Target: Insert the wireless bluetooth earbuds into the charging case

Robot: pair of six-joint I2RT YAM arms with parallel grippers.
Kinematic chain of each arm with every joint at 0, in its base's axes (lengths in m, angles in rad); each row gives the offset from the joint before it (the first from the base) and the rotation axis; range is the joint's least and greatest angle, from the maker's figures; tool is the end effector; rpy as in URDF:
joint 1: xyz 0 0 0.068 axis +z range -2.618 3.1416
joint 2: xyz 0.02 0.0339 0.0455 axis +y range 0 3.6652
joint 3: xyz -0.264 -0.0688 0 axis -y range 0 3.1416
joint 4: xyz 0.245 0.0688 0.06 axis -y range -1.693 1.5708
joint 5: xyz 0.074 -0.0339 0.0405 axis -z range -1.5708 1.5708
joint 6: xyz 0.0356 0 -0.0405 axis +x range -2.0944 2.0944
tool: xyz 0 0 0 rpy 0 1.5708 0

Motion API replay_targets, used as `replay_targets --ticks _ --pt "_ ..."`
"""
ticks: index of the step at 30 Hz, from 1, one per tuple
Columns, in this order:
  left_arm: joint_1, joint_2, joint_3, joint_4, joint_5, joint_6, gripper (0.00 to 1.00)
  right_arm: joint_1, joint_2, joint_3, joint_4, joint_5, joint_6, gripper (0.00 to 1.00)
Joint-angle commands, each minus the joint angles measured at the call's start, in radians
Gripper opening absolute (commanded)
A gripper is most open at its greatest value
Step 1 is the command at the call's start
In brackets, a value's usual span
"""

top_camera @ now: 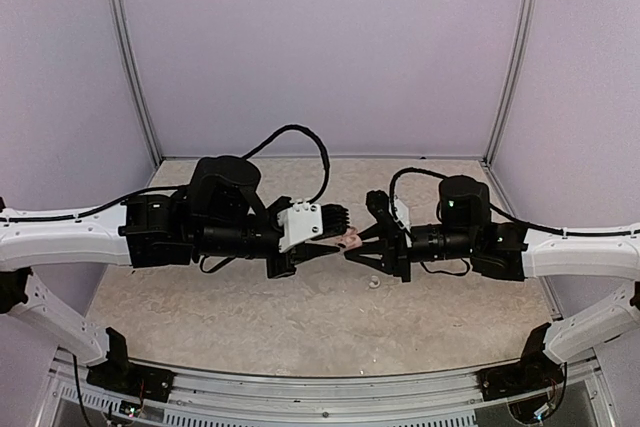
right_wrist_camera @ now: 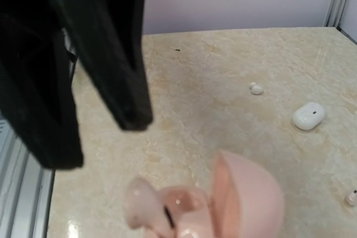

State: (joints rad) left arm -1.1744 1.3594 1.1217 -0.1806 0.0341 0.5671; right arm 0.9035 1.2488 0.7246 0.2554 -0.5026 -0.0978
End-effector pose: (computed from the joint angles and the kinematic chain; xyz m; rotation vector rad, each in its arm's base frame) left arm 0.1213 -0.2929 0.3277 1.5546 1.2804 -0.4241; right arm 0.1598 0.2306 0.2653 -1.2344 1.4842 1.0132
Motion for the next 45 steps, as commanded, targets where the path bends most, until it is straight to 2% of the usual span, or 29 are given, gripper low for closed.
replay_targets --ticks 1,12,18,24,35,45 --pt "-0.005 0.019 0.033 0.016 -0.026 0.009 0.24 0.015 -0.026 0.036 -0.010 0.008 -0.015 0.00" --pt "-0.006 0.042 0.032 0.039 -0.032 0.007 0.20 0.030 -0.027 0.051 -0.028 0.026 -0.032 0.00" --pt "-0.005 0.044 0.035 0.050 -0.060 -0.007 0.12 0.045 -0.027 0.056 -0.034 0.067 -0.047 0.00" --pt "-0.005 0.050 0.031 0.062 -0.071 -0.048 0.08 0.060 -0.050 0.042 -0.013 0.139 -0.063 0.00" --pt "-0.005 0.097 0.042 0.158 -0.102 -0.272 0.03 0.082 -0.083 0.002 0.067 0.227 -0.113 0.00" --pt "0.007 0.149 0.122 0.130 -0.153 -0.469 0.00 0.111 -0.095 -0.020 0.104 0.345 -0.176 0.00"
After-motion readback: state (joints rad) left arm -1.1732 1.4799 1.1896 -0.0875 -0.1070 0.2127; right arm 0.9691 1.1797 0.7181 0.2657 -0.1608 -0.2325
